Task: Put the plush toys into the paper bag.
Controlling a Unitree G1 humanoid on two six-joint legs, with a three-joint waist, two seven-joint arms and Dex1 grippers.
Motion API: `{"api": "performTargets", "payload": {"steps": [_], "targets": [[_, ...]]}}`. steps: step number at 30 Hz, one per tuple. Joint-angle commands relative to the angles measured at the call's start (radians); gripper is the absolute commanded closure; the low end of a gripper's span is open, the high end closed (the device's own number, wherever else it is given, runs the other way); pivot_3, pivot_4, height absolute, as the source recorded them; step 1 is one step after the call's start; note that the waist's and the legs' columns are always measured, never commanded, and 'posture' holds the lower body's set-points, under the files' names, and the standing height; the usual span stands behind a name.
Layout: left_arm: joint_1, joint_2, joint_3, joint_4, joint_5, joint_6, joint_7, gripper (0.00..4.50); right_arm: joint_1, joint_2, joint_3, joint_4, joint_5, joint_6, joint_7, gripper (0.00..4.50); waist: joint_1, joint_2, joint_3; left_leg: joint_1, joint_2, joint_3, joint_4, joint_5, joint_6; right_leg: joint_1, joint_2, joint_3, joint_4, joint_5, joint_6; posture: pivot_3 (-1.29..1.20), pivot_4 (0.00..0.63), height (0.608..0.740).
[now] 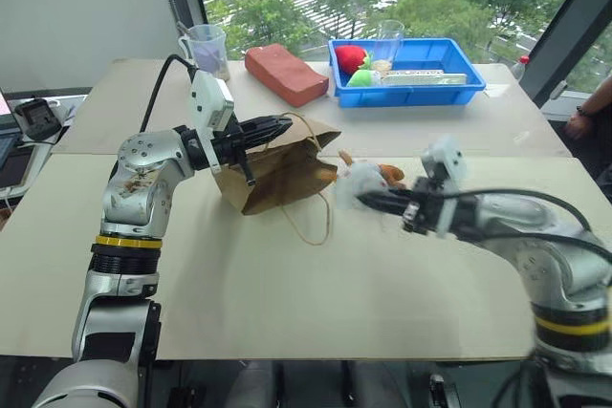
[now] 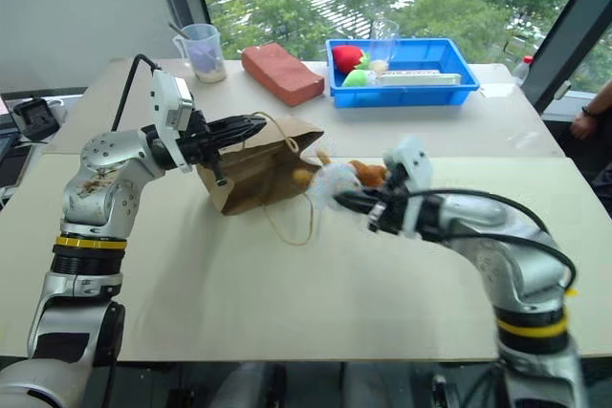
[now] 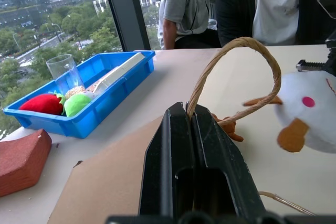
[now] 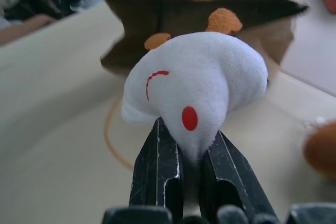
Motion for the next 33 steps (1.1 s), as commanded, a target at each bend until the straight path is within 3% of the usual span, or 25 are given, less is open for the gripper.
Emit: {"api": "performTargets", "payload": {"steps": [1,6,13,15,25,28,33], "targets": [[-0.024,-0.015,0.002,-0.042,-0.015,-0.001,0.015,4.5,-0.047,0.069,0.089,0.055,-0.068,-0.029,-0.077,4.49,0.003,0.0,0.0,-0.001,-0.001,0.0,0.0,0.0,0.0,0.0,-0.001,0.0,0.001,0.0,0.0,0.0,0.15,0.74],[-0.026,-0.029,-0.002,-0.056,-0.018,0.0,0.02,4.5,-0.149,0.206,0.21,0.263,-0.211,-0.142,-0.144,4.49,0.0,0.0,0.0,-0.003,-0.006,0.0,0.0,0.0,0.0,-0.002,-0.003,0.0,0.002,0.0,0.001,0.0,0.15,0.74],[-0.021,-0.035,0.001,-0.084,-0.03,0.019,0.029,4.5,-0.278,0.37,0.258,0.485,-0.324,-0.266,-0.187,4.49,-0.014,0.0,0.0,-0.006,-0.006,0.0,-0.002,0.002,-0.004,-0.009,-0.002,0.0,0.005,0.0,0.001,0.0,0.15,0.74],[-0.02,-0.036,0.002,-0.087,-0.03,0.024,0.031,4.5,-0.291,0.401,0.25,0.517,-0.339,-0.297,-0.193,3.53,-0.015,0.0,0.0,-0.007,-0.005,0.0,-0.002,0.002,-0.004,-0.01,-0.001,0.0,0.006,0.0,0.001,0.0,0.15,0.74],[-0.018,-0.02,0.015,-0.074,-0.028,0.023,0.02,4.5,-0.219,0.362,0.176,0.446,-0.312,-0.343,-0.131,0.13,-0.014,0.0,0.0,-0.008,-0.006,0.0,-0.002,0.002,-0.004,-0.011,-0.002,0.0,0.006,0.0,0.001,0.0,0.15,0.74],[-0.023,-0.015,0.017,-0.065,-0.027,0.02,0.014,4.5,-0.178,0.296,0.165,0.365,-0.31,-0.339,-0.091,0.06,-0.016,0.0,0.0,-0.009,-0.006,0.0,-0.001,0.002,-0.004,-0.011,-0.002,0.0,0.006,0.0,0.001,0.0,0.15,0.74],[-0.033,0.009,0.028,-0.047,-0.028,0.017,-0.006,4.5,-0.048,0.078,0.143,0.235,-0.331,-0.382,0.047,0.06,-0.007,0.0,0.0,-0.009,-0.006,0.0,-0.001,0.002,-0.003,-0.011,-0.001,0.0,0.005,0.0,0.001,0.0,0.15,0.74]]}}
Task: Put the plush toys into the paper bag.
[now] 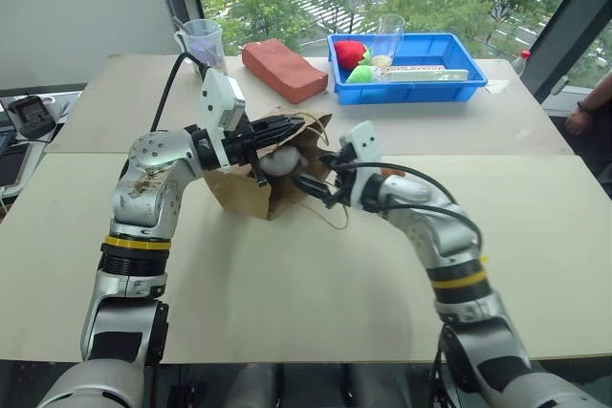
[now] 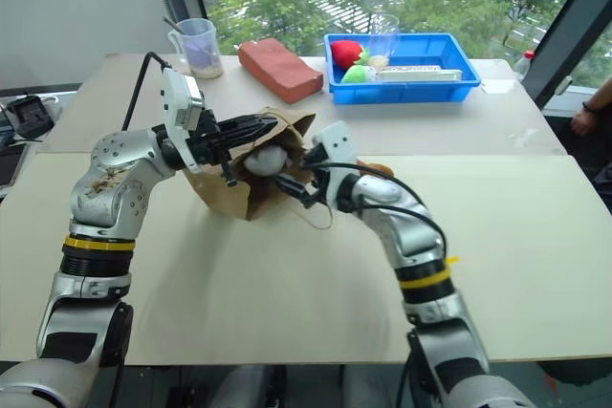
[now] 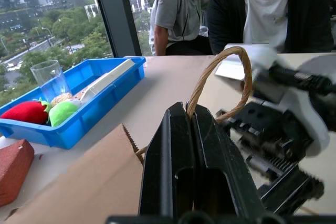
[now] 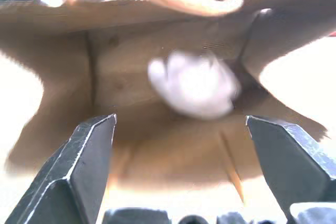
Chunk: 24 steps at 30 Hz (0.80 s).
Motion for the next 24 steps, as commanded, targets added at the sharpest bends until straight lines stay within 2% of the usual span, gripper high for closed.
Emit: {"api": "performTargets", "payload": {"steps": [1,4,7,12,19,22,24], "targets": [[-0.031,0.026,0.035,-0.011,-0.026,-0.014,-0.02,4.5,0.077,-0.133,-0.054,-0.098,0.001,-0.067,0.101,0.06,0.005,0.0,0.0,-0.001,0.0,0.0,0.0,0.0,0.0,0.0,0.0,0.0,0.0,0.0,0.0,0.0,0.15,0.74],[-0.038,0.049,0.04,-0.013,-0.048,0.006,-0.056,4.5,0.109,-0.237,-0.099,-0.041,-0.031,-0.13,0.127,0.06,0.004,0.0,0.0,-0.001,-0.001,0.001,0.001,0.0,0.001,0.0,0.0,0.0,-0.001,0.0,0.0,0.0,0.15,0.74],[-0.04,0.072,0.036,-0.019,-0.065,0.024,-0.089,4.5,0.09,-0.281,-0.099,0.072,-0.083,-0.19,0.121,0.06,-0.001,0.0,0.0,0.0,0.0,0.002,0.002,0.0,0.001,0.0,0.0,0.001,-0.003,0.0,0.0,0.0,0.15,0.74],[-0.041,0.103,0.026,-0.02,-0.06,0.031,-0.126,4.5,0.002,-0.241,-0.075,0.317,-0.16,-0.296,0.097,0.06,-0.008,0.0,0.0,0.003,0.001,0.002,0.001,0.0,0.0,0.001,0.001,0.002,-0.002,0.0,0.0,0.0,0.15,0.74],[-0.036,0.117,0.029,-0.026,-0.057,0.033,-0.128,4.5,-0.087,-0.177,-0.063,0.531,-0.207,-0.375,0.103,0.06,-0.009,0.0,0.0,0.002,0.001,0.002,0.001,0.0,0.0,0.001,0.001,0.003,-0.001,0.0,0.0,0.0,0.15,0.74],[-0.025,0.123,0.032,-0.04,-0.057,0.037,-0.119,4.5,-0.102,-0.172,-0.068,0.57,-0.215,-0.401,0.116,0.88,-0.008,0.0,0.0,0.001,0.001,0.002,0.001,0.0,0.0,0.001,0.0,0.002,-0.001,0.0,0.0,0.0,0.15,0.74],[-0.017,0.127,0.033,-0.048,-0.055,0.038,-0.113,4.5,-0.102,-0.175,-0.071,0.572,-0.214,-0.409,0.126,1.59,-0.009,0.0,0.0,0.001,0.001,0.002,0.001,0.0,0.0,0.001,0.0,0.002,0.0,0.0,0.0,0.0,0.15,0.74]]}}
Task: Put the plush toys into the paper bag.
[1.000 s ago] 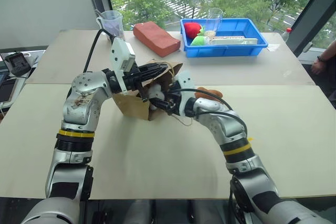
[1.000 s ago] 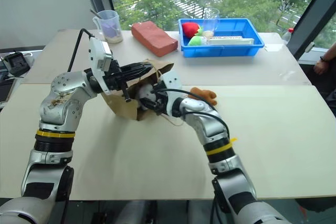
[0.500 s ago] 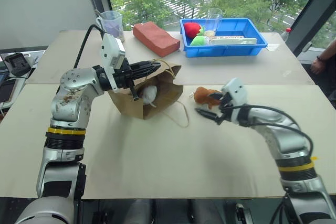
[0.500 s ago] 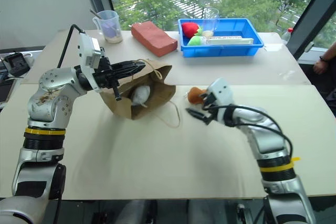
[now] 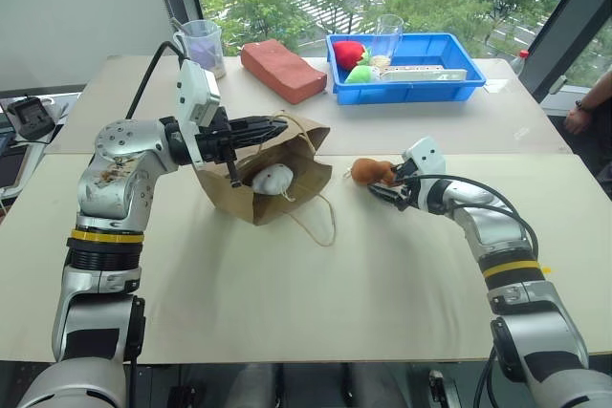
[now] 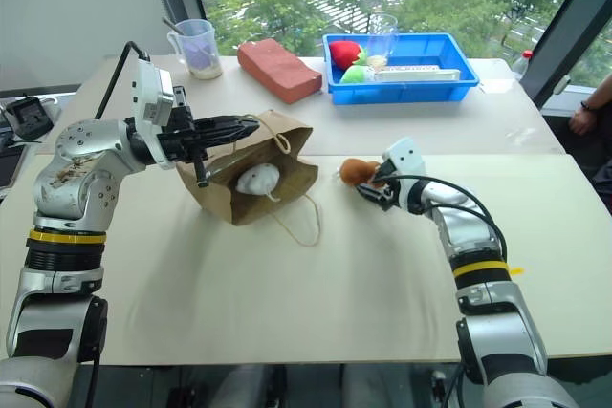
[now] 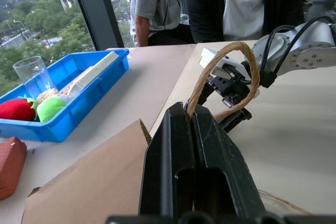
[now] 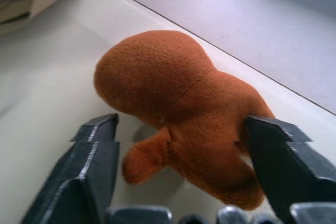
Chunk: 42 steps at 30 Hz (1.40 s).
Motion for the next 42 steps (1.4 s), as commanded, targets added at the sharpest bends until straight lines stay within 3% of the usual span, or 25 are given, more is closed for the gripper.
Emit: {"api": "performTargets", "payload": {"steps": [1,8,9,12,16,22,27,31,42], "targets": [[0.004,0.018,0.018,-0.045,-0.005,0.003,0.015,4.5,-0.014,-0.009,-0.019,0.001,-0.004,-0.034,0.019,1.84,-0.002,0.0,0.0,0.0,0.0,0.0,0.0,0.0,0.0,0.0,0.0,0.0,0.0,0.0,0.0,0.0,0.15,0.74],[0.007,0.015,0.015,-0.053,-0.006,0.005,0.029,4.5,-0.006,-0.016,-0.029,0.002,-0.013,-0.063,0.029,4.36,-0.009,0.0,0.0,0.0,0.0,0.0,0.0,0.0,0.0,0.0,0.0,0.0,0.0,0.0,0.0,0.0,0.15,0.74],[0.006,0.014,0.014,-0.05,-0.005,0.004,0.03,4.5,-0.004,-0.021,-0.027,-0.004,-0.017,-0.076,0.035,4.46,-0.01,0.0,0.0,0.0,0.0,0.0,0.0,0.0,0.0,0.0,0.0,0.0,0.0,0.0,0.0,0.0,0.15,0.74],[0.006,0.014,0.008,-0.039,0.007,-0.008,0.03,4.5,0.012,-0.031,-0.027,-0.118,0.014,-0.057,0.091,4.46,-0.009,0.0,0.0,0.0,0.0,0.0,0.0,0.0,0.0,0.0,0.0,0.0,0.0,0.0,0.0,0.0,0.15,0.74],[0.009,0.011,0.009,-0.032,0.012,-0.015,0.03,4.5,0.07,-0.044,0.007,-0.423,0.103,0.115,0.185,4.46,-0.011,0.0,0.0,-0.002,0.001,0.0,0.0,0.0,0.0,-0.002,0.0,0.0,0.0,0.0,0.0,0.0,0.15,0.74],[-0.004,-0.014,0.0,-0.037,0.008,-0.017,0.034,4.5,0.059,0.051,0.075,-0.628,0.147,0.303,0.118,4.46,-0.01,0.0,0.0,-0.002,0.002,0.0,0.001,0.0,0.0,-0.002,0.001,0.0,0.001,0.0,0.0,0.0,0.15,0.74],[-0.011,-0.024,-0.005,-0.054,-0.004,-0.005,0.028,4.5,-0.021,0.199,0.11,-0.529,0.111,0.289,0.014,4.46,-0.011,0.0,0.0,-0.002,0.001,-0.001,0.001,0.0,0.0,-0.002,0.001,0.0,0.001,0.0,0.0,0.0,0.15,0.74],[0.004,-0.026,-0.007,-0.085,-0.016,0.007,0.029,4.5,-0.083,0.326,0.063,-0.371,0.113,0.242,-0.085,4.46,-0.012,0.0,0.0,-0.001,0.0,-0.002,0.001,0.001,-0.001,-0.003,0.001,0.0,0.002,0.0,0.0,0.0,0.15,0.74],[0.023,-0.019,-0.004,-0.134,-0.055,0.04,0.022,4.5,-0.157,0.442,0.01,-0.068,0.073,0.129,-0.229,4.46,-0.019,0.0,0.0,-0.002,-0.001,-0.002,-0.001,0.004,-0.007,-0.003,0.0,-0.001,0.002,0.0,0.0,0.0,0.15,0.74]]}}
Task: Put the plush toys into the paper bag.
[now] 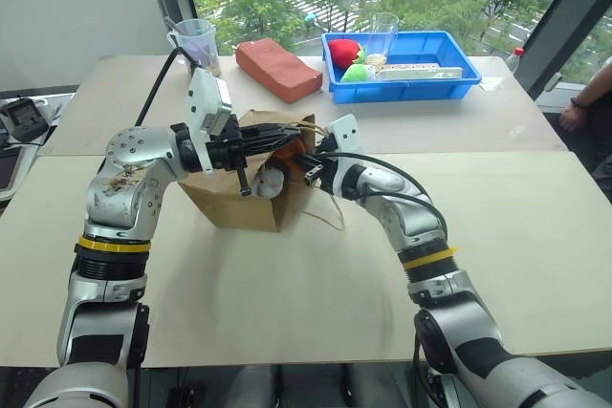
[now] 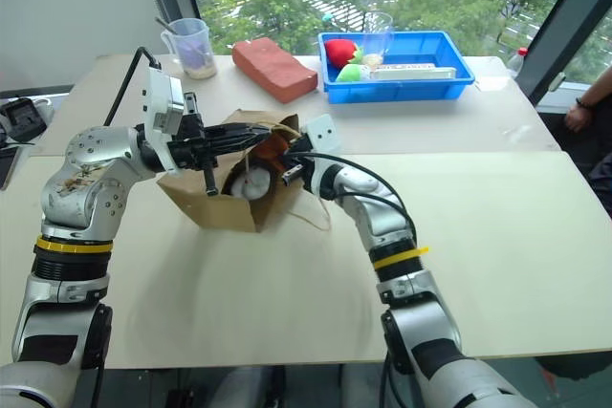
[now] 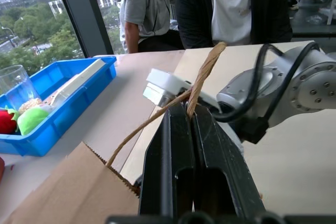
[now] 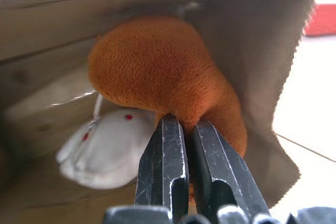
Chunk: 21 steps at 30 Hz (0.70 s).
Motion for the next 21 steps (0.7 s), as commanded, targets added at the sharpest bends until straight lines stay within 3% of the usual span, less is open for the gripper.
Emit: {"api": "performTargets", "payload": {"steps": [1,8,14,21], "targets": [[-0.013,0.006,0.014,-0.04,-0.03,0.004,-0.009,4.5,-0.029,0.027,0.01,0.05,-0.016,-0.044,0.007,4.46,-0.001,0.0,0.0,0.0,0.0,0.0,0.0,0.0,0.0,0.0,0.0,0.0,0.0,0.0,0.0,0.0,0.15,0.74],[-0.018,0.005,0.01,-0.024,-0.027,-0.004,-0.011,4.5,-0.02,0.035,0.062,0.04,-0.02,-0.04,0.104,4.46,-0.002,0.0,0.0,0.0,0.0,0.0,0.0,0.0,0.001,0.0,0.0,0.0,0.001,0.0,0.0,0.0,0.15,0.74],[-0.015,0.007,0.011,-0.008,-0.018,-0.016,-0.012,4.5,0.01,0.004,0.041,-0.048,-0.005,-0.026,0.133,2.36,0.0,0.0,0.0,0.0,0.0,0.0,0.0,0.0,0.001,0.0,0.0,0.0,0.001,0.0,0.0,0.0,0.15,0.74],[-0.014,0.008,0.011,0.002,-0.01,-0.025,-0.008,4.5,0.117,-0.114,0.02,-0.283,0.032,0.058,0.186,0.01,0.002,0.0,0.0,0.0,0.0,0.0,0.0,-0.001,0.002,0.0,0.0,0.0,0.001,0.0,0.0,0.0,0.15,0.74]]}}
